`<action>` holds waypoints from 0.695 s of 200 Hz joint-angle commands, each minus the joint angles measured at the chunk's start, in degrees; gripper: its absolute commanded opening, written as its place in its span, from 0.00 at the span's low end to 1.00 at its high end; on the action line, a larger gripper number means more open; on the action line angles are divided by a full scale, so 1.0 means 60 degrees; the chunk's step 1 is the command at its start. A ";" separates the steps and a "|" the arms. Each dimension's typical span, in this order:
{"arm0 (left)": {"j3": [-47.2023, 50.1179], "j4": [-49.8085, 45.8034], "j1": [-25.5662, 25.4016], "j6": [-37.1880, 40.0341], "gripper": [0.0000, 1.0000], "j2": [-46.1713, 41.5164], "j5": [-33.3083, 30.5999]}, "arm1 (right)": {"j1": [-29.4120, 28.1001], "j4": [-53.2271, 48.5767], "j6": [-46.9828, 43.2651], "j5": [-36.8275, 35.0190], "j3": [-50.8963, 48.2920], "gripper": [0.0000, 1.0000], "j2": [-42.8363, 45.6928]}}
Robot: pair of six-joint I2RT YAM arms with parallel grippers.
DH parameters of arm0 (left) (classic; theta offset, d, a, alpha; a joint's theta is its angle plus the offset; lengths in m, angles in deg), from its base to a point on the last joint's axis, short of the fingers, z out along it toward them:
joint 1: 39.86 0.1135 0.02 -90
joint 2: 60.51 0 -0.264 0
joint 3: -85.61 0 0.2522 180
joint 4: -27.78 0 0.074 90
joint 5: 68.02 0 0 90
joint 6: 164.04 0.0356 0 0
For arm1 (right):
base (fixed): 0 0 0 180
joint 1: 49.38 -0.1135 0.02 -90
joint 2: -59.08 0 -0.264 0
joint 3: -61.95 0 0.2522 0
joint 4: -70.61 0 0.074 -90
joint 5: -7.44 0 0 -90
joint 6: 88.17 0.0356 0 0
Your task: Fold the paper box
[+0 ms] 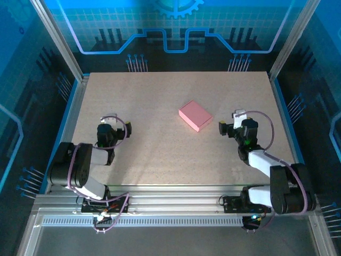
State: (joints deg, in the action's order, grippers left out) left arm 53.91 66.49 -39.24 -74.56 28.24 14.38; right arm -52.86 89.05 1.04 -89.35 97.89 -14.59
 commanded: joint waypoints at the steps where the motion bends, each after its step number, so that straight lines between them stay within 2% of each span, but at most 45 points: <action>1: -0.0489 0.0396 0.0064 -0.0226 0.99 0.0042 0.0446 | 0.0211 0.1505 0.0248 0.0699 -0.0017 1.00 -0.0698; 29: -0.0516 0.0321 -0.0015 -0.0156 0.99 0.0034 0.0288 | 0.0258 0.2704 0.0260 0.0839 0.0007 1.00 -0.2097; 39: -0.0513 0.0310 -0.0040 -0.0142 0.99 0.0029 0.0270 | 0.0309 0.1789 0.0279 0.0945 0.0352 1.00 -0.1988; 86: -0.0694 0.0030 -0.0049 0.0085 0.99 0.0041 0.0844 | 0.0118 0.1804 0.0168 0.0621 0.0432 1.00 -0.2070; 139: -0.0707 -0.0001 -0.0060 0.0086 0.99 0.0036 0.0888 | 0.0083 0.1781 0.0133 0.0522 0.0442 1.00 -0.2077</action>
State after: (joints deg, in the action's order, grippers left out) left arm 50.77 66.55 -39.28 -74.99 28.48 18.01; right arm -52.21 98.47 1.84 -85.50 99.57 -26.87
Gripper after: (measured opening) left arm 0.989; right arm 0.998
